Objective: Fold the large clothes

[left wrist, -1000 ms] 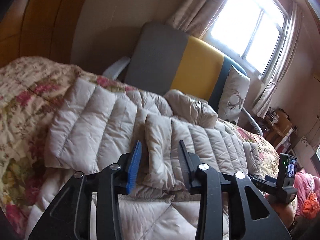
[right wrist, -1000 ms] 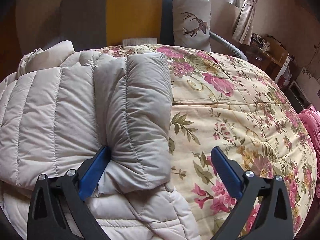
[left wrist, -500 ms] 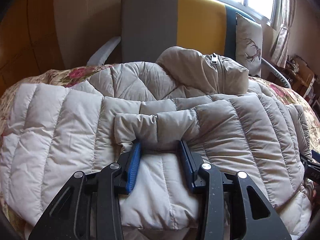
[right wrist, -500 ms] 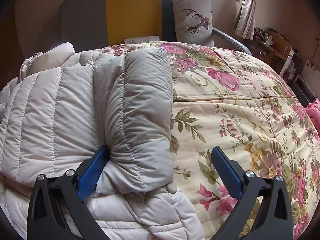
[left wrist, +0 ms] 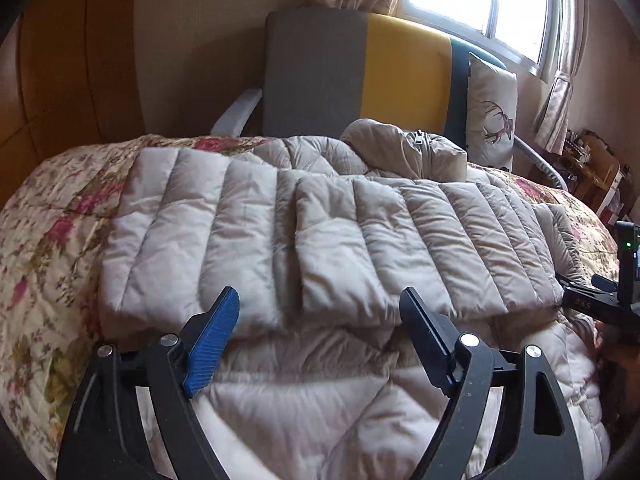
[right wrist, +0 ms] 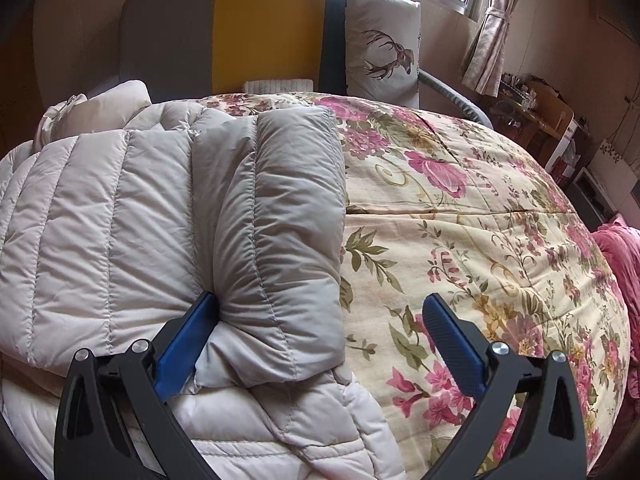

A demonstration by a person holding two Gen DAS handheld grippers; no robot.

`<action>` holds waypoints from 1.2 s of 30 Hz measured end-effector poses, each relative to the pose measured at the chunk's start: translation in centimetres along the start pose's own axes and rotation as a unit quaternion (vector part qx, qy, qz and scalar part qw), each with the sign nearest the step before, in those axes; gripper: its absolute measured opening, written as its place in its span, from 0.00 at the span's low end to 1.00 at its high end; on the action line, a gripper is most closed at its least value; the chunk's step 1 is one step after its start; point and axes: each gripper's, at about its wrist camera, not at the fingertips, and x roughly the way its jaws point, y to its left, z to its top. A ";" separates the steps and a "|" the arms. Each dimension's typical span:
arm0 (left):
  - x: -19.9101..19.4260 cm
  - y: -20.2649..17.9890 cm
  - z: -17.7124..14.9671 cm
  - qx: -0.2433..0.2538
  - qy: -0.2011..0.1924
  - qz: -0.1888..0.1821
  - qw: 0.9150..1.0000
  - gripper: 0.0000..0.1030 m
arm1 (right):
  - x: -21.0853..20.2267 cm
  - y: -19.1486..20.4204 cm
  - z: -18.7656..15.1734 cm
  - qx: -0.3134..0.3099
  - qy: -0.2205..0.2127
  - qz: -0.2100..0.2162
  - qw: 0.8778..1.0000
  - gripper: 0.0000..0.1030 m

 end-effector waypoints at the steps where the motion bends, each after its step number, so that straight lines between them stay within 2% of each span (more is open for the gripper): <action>1: -0.6 0.5 -0.5 -0.006 0.003 -0.001 1.000 0.79 | -0.2 0.0 0.1 -0.002 -0.001 -0.001 1.000 0.98; 4: -2.3 2.1 -2.3 -0.021 0.008 0.000 1.000 0.79 | -1.7 -0.5 0.5 -0.001 -0.008 0.017 1.000 0.98; 8: -3.4 3.7 -3.2 -0.051 0.015 -0.019 0.998 0.79 | -5.6 -2.9 0.2 0.036 -0.047 0.050 0.997 0.98; 10: -3.5 4.1 -2.5 -0.073 0.009 -0.045 0.996 0.78 | -6.6 -4.4 -0.4 0.060 -0.047 0.043 0.996 0.98; 12: -3.0 3.6 -0.8 -0.087 0.002 -0.054 0.995 0.71 | -7.0 -5.7 -1.4 0.091 -0.039 0.036 0.994 0.98; 14: -1.9 3.1 0.8 -0.103 0.003 -0.072 0.992 0.69 | -6.7 -6.6 -2.5 0.113 -0.026 0.049 0.992 0.98; 17: 1.3 2.1 3.0 -0.113 0.023 -0.067 0.991 0.68 | -6.1 -7.0 -3.5 0.121 -0.009 0.058 0.991 0.98; 18: 2.7 1.7 3.4 -0.110 0.037 -0.066 0.991 0.59 | -6.1 -7.0 -3.5 0.126 -0.007 0.060 0.990 0.98; 19: 3.9 1.3 3.6 -0.104 0.053 -0.066 0.991 0.31 | -5.9 -7.1 -3.3 0.131 -0.006 0.062 0.989 0.98; 20: 5.3 0.6 3.6 -0.089 0.075 -0.061 0.991 0.19 | -5.7 -7.3 -2.8 0.133 -0.004 0.063 0.989 0.98; 21: 5.6 0.2 3.5 -0.078 0.078 -0.060 0.992 0.16 | -5.4 -7.3 -2.3 0.132 -0.001 0.062 0.989 0.98; 22: 5.5 -0.1 3.4 -0.066 0.068 -0.061 0.994 0.08 | -5.0 -7.2 -1.7 0.129 0.000 0.059 0.990 0.98; 23: 5.1 -0.2 3.5 -0.056 0.054 -0.059 0.995 0.05 | -4.7 -7.1 -1.1 0.125 -0.001 0.057 0.990 0.98; 25: 3.5 0.4 3.6 -0.054 0.011 -0.038 0.998 0.04 | -4.2 -6.8 0.0 0.119 -0.008 0.058 0.991 0.98; 26: 3.2 0.9 3.6 -0.059 0.003 -0.027 0.998 0.04 | -3.9 -6.6 0.6 0.117 -0.013 0.061 0.991 0.98; 30: 4.4 1.4 2.7 -0.029 0.020 -0.021 0.999 0.04 | -1.9 -4.4 2.6 0.092 -0.021 0.077 0.993 0.98; 33: 5.4 1.6 2.2 -0.035 0.027 -0.019 0.999 0.07 | 1.1 -3.3 3.5 0.084 0.013 0.054 0.995 0.98; 35: 6.1 1.5 2.1 -0.034 0.032 -0.022 0.999 0.17 | 3.2 -3.2 3.3 0.080 0.039 0.043 0.995 0.98; 36: 6.2 1.4 1.9 -0.027 0.030 -0.023 0.999 0.17 | 3.9 -3.3 3.2 0.082 0.044 0.040 0.995 0.98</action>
